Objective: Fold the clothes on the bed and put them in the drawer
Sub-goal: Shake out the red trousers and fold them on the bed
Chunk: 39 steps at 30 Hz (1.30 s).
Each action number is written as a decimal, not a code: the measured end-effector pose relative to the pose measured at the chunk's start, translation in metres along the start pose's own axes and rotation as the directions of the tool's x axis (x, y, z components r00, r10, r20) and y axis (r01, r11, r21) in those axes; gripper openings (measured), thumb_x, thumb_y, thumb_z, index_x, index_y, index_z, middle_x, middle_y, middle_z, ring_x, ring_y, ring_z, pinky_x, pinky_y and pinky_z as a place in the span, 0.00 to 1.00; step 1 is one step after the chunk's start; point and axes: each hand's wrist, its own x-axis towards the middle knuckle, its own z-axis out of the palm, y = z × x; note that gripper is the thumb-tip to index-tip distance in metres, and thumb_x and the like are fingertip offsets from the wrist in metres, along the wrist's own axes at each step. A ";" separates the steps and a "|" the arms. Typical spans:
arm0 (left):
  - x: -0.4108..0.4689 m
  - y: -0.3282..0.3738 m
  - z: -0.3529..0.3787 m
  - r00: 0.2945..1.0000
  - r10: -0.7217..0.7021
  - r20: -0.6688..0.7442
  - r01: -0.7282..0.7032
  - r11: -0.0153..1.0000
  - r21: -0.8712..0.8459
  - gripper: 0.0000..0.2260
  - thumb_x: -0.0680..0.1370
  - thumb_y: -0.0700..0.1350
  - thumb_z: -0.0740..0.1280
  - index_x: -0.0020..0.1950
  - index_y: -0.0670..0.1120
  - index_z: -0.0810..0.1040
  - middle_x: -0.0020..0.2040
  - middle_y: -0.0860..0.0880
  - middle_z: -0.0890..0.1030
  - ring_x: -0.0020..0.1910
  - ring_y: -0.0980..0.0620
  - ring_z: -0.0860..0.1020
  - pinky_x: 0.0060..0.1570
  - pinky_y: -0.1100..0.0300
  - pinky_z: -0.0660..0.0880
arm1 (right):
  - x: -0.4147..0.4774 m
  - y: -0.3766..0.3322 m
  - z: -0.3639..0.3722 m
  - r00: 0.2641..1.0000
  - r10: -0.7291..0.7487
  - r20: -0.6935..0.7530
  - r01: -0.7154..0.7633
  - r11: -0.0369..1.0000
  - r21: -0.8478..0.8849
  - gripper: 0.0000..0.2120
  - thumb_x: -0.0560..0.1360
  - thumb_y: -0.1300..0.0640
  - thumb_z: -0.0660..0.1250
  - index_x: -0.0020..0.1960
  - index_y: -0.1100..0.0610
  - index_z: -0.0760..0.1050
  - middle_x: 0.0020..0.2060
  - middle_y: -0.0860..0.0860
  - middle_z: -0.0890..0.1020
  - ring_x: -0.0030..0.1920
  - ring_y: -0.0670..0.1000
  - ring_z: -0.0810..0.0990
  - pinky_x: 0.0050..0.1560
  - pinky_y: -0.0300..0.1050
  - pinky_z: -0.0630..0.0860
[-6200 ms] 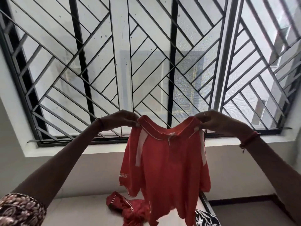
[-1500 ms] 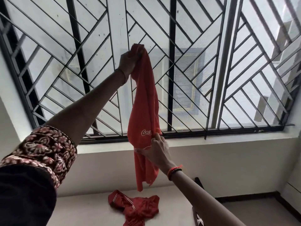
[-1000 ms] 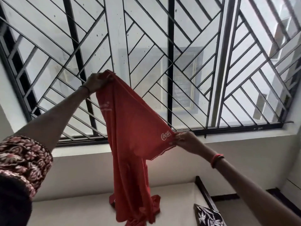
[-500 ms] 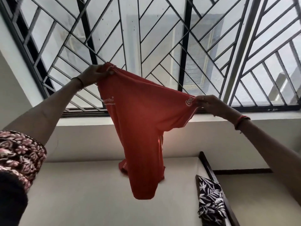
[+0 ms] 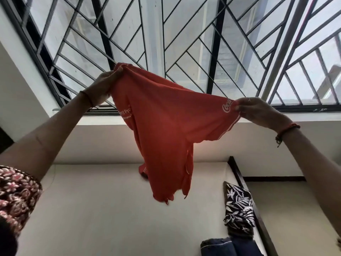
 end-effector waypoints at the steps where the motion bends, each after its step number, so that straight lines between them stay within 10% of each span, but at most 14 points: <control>1: -0.001 -0.002 0.002 1.000 -0.015 0.015 0.016 0.999 -0.033 0.17 0.80 0.52 0.58 0.40 0.54 0.86 0.40 0.55 0.85 0.42 0.60 0.82 0.43 0.66 0.78 | -0.002 0.002 0.002 0.999 0.032 -0.005 -0.032 0.999 -0.014 0.10 0.63 0.55 0.75 0.44 0.57 0.84 0.43 0.52 0.85 0.45 0.48 0.83 0.47 0.37 0.79; 4: -0.005 -0.001 0.003 0.997 -0.036 0.074 0.027 0.993 0.115 0.14 0.70 0.62 0.67 0.41 0.54 0.86 0.39 0.55 0.85 0.39 0.60 0.82 0.39 0.66 0.79 | -0.005 0.007 0.003 0.997 0.072 -0.009 -0.072 0.945 -0.318 0.07 0.68 0.60 0.70 0.46 0.58 0.83 0.43 0.51 0.85 0.45 0.45 0.82 0.46 0.34 0.77; 7: 0.000 -0.001 0.003 0.989 -0.038 0.143 -0.039 0.867 0.497 0.31 0.57 0.71 0.72 0.49 0.49 0.83 0.39 0.51 0.84 0.34 0.59 0.81 0.36 0.66 0.80 | -0.006 0.017 0.005 0.991 0.074 -0.116 -0.113 0.915 -0.388 0.06 0.66 0.58 0.71 0.44 0.56 0.82 0.36 0.48 0.84 0.39 0.42 0.80 0.39 0.30 0.75; 10: 0.000 -0.006 0.008 0.991 -0.047 0.125 0.000 0.934 0.356 0.32 0.57 0.69 0.74 0.49 0.47 0.84 0.41 0.49 0.84 0.37 0.56 0.82 0.41 0.61 0.81 | -0.010 0.029 0.012 0.987 0.122 -0.109 -0.157 0.887 -0.435 0.04 0.69 0.63 0.71 0.43 0.57 0.83 0.30 0.47 0.81 0.29 0.39 0.74 0.30 0.29 0.69; 14: -0.004 -0.016 0.007 0.965 -0.164 0.203 0.143 0.983 0.111 0.21 0.59 0.64 0.74 0.42 0.50 0.86 0.40 0.50 0.85 0.37 0.56 0.83 0.39 0.63 0.81 | -0.016 0.037 0.002 0.959 0.215 -0.183 -0.217 0.976 0.009 0.08 0.62 0.57 0.74 0.40 0.59 0.84 0.33 0.52 0.84 0.29 0.45 0.80 0.30 0.32 0.76; 18: 0.000 -0.019 0.017 0.977 -0.184 0.110 0.137 0.931 0.337 0.25 0.62 0.65 0.74 0.48 0.47 0.83 0.38 0.50 0.85 0.35 0.55 0.82 0.37 0.62 0.81 | -0.021 0.052 0.003 0.921 0.345 -0.183 -0.324 0.937 0.134 0.12 0.56 0.56 0.74 0.37 0.60 0.85 0.37 0.58 0.85 0.38 0.53 0.85 0.40 0.38 0.81; 23: 0.014 -0.043 0.059 0.997 -0.069 -0.025 0.073 0.897 0.436 0.11 0.74 0.54 0.70 0.40 0.47 0.79 0.25 0.56 0.78 0.22 0.63 0.74 0.23 0.71 0.70 | -0.014 0.083 0.000 0.855 0.384 -0.348 -0.370 0.923 0.109 0.08 0.77 0.69 0.61 0.43 0.67 0.78 0.35 0.58 0.83 0.34 0.51 0.85 0.37 0.38 0.81; 34: 0.081 -0.070 0.130 0.984 0.084 -0.160 -0.016 0.923 0.385 0.14 0.70 0.60 0.71 0.34 0.52 0.76 0.33 0.53 0.76 0.32 0.58 0.71 0.34 0.60 0.68 | 0.009 0.108 -0.052 0.570 0.046 -0.820 -0.304 0.939 -0.159 0.13 0.75 0.70 0.60 0.57 0.65 0.78 0.44 0.58 0.82 0.40 0.48 0.84 0.48 0.45 0.82; 39: 0.056 -0.100 0.132 0.995 0.096 -0.037 -0.081 0.949 0.303 0.10 0.71 0.56 0.72 0.46 0.51 0.81 0.39 0.50 0.80 0.39 0.55 0.76 0.42 0.53 0.76 | -0.032 0.111 -0.042 0.576 -0.139 -0.805 -0.363 0.839 -0.405 0.16 0.74 0.69 0.60 0.59 0.62 0.78 0.53 0.59 0.82 0.52 0.53 0.82 0.55 0.48 0.79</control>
